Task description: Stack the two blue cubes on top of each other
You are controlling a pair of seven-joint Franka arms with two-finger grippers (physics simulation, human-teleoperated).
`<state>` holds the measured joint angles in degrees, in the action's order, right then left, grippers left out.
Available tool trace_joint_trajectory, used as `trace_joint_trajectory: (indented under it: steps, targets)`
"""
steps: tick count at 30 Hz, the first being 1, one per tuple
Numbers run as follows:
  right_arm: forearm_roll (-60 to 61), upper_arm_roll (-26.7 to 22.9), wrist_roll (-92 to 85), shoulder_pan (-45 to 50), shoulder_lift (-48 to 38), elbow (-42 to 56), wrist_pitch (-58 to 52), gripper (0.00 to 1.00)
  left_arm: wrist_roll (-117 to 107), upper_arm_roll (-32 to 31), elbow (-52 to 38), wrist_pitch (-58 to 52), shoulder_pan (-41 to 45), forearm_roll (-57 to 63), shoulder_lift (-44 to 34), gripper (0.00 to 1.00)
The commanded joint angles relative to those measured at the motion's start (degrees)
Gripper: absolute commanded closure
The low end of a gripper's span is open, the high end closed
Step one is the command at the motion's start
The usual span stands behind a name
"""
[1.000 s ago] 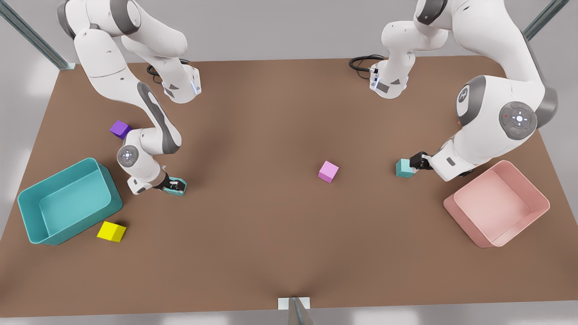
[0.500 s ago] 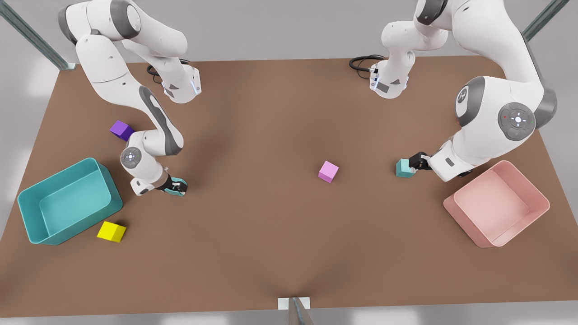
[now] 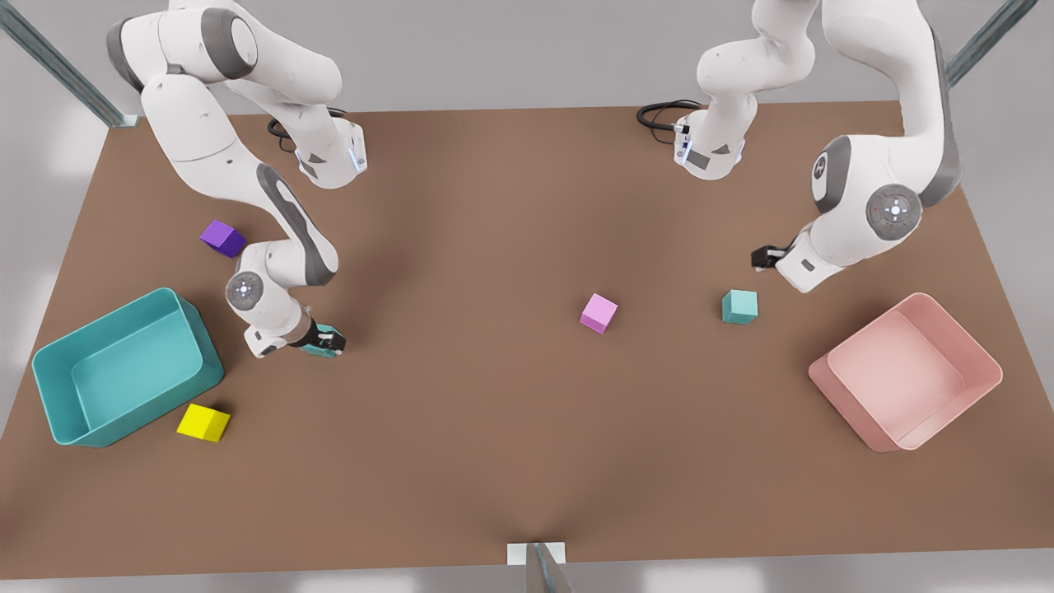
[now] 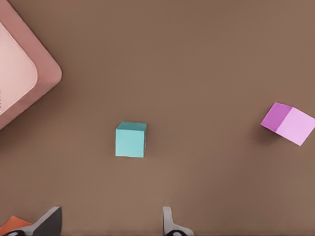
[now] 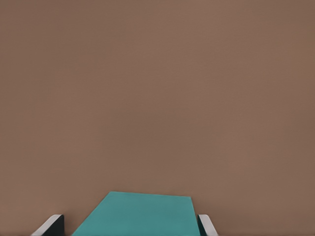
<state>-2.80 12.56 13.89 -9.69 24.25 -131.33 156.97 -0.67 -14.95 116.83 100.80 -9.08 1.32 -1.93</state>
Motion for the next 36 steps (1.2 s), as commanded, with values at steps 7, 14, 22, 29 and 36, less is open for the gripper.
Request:
trace_joint_trajectory:
  steps: [7,14,22,29,36]
  targets:
    - [0.08,0.01,-1.50,-0.42,0.09,0.20,0.44,0.27,-5.66,-1.13,13.16,20.49,-0.85,1.84,-2.81,0.00]
    - [-0.01,0.10,-1.59,-0.60,-2.98,0.72,-4.83,0.34,6.82,-1.83,14.83,21.80,-2.69,1.84,-4.84,0.00]
    - [-0.01,5.45,-1.59,-0.60,-9.13,5.37,-18.36,0.38,9.02,-1.92,19.23,31.91,-3.40,5.45,1.84,0.00]
    - [-0.10,15.83,-2.11,1.42,-5.10,25.77,-34.46,0.40,9.11,-1.75,21.43,42.28,-4.54,5.54,9.23,0.00]
    - [-4.49,16.09,-1.67,14.95,0.97,39.13,-34.81,0.44,9.11,-1.57,20.72,43.25,-6.65,8.44,12.48,0.00]
